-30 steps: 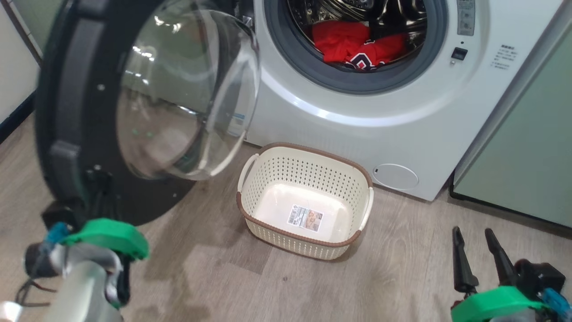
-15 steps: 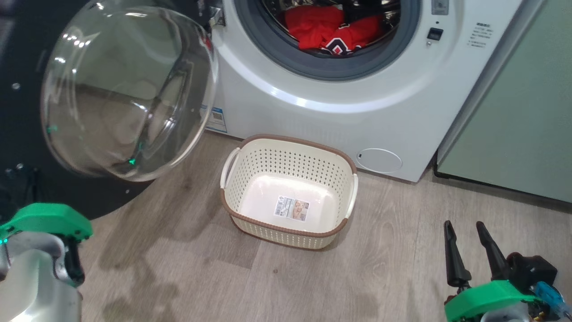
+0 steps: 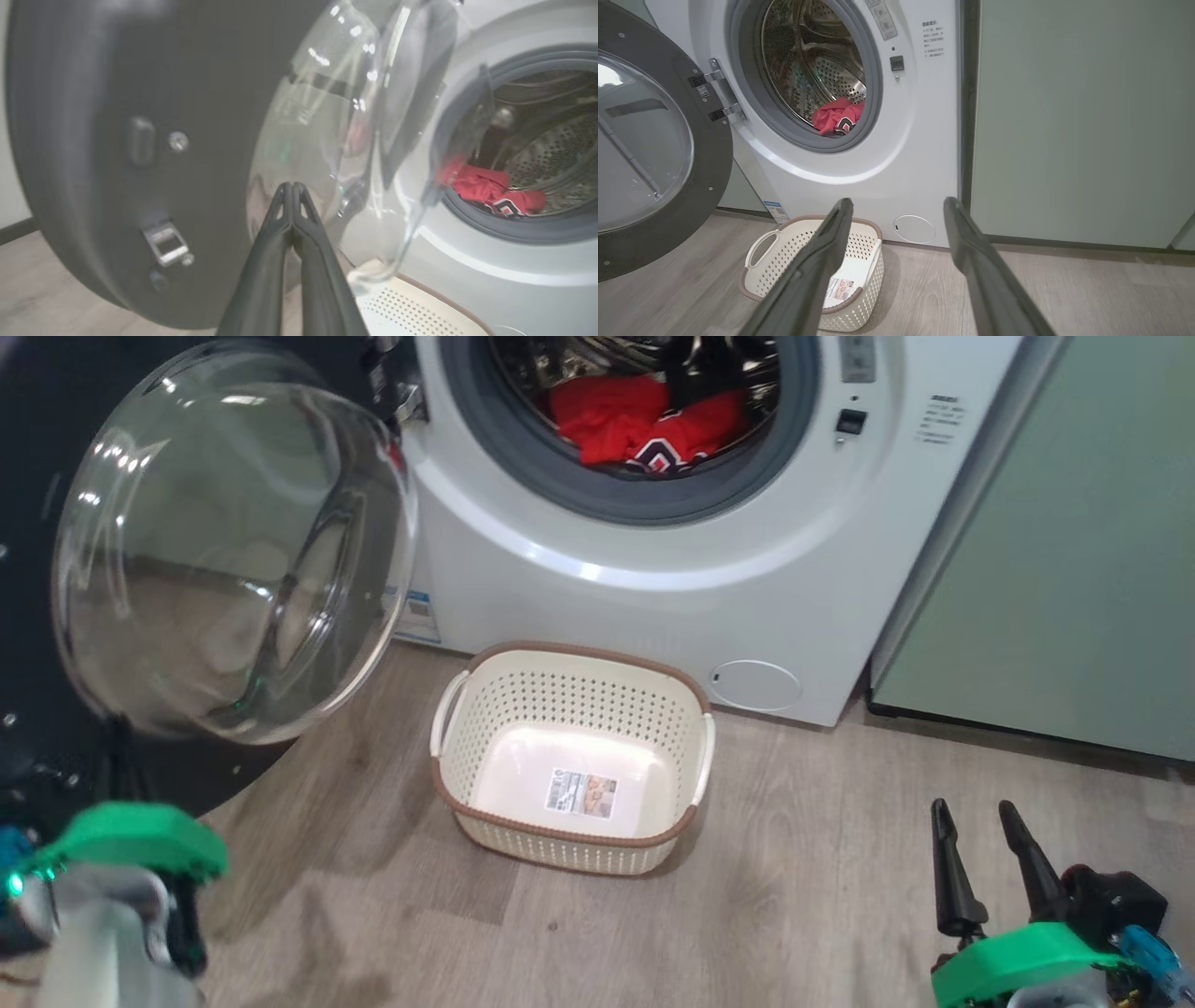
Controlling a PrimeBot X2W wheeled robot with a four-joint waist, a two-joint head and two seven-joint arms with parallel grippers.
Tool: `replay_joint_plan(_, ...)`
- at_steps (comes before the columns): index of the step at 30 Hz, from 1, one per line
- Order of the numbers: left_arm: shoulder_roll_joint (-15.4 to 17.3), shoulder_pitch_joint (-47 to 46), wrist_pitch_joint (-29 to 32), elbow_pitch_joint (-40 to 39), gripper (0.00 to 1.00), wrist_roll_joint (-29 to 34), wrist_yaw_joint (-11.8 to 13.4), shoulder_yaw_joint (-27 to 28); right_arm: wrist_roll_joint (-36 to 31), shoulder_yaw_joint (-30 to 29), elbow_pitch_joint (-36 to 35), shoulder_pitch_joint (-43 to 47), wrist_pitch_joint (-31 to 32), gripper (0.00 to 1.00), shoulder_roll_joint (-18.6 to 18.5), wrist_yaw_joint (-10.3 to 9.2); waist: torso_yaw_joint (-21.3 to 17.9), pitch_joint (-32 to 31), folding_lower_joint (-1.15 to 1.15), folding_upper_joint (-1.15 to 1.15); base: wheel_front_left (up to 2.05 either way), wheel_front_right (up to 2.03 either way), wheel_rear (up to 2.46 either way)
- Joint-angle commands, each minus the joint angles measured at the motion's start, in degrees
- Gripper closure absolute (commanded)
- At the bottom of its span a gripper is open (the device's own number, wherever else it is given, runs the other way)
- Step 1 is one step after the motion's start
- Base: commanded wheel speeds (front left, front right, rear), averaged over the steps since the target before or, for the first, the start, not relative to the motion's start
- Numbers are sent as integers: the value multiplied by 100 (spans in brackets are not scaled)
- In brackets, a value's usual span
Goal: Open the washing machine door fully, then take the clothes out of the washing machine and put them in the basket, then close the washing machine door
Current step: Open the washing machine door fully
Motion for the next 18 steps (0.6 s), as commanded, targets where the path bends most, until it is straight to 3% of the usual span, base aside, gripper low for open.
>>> replay_joint_plan(1, 99, 15, -37, -269, 100, 49, -50, 166, 39, 121, -157, -147, -52, 0, -36, -4, -114, -74, 0, 0, 0, 0, 0)
replay_joint_plan(4, -34, 360, -37, -563, 100, 163, -179, 88, 47, 125, -169, -149, -52, 0, -17, -4, -310, -139, 0, 0, 0, 0, 0)
replay_joint_plan(5, -64, 465, -37, -654, 95, 236, -205, 15, 49, 125, -174, -154, -52, 0, -12, -4, -379, -151, 0, 0, 0, 0, 0)
replay_joint_plan(9, -233, 855, -37, -1074, 41, 375, -262, -257, 29, 152, -180, -185, -52, 0, -3, -4, -702, -190, 0, 0, 0, 0, 0)
replay_joint_plan(10, -276, 936, -37, -1175, 15, 366, -269, -312, 22, 147, -186, -186, -52, 0, -2, -4, -784, -199, 0, 0, 0, 0, 0)
replay_joint_plan(11, -311, 1009, -37, -1269, 0, 358, -273, -373, 18, 140, -191, -185, -52, 0, -2, -4, -862, -205, 0, 0, 0, 0, 0)
replay_joint_plan(18, -422, 1244, -37, -1624, 0, 203, -284, -784, -11, 110, -223, -156, -52, 0, -21, -4, -1367, -222, 0, 0, 0, 0, 0)
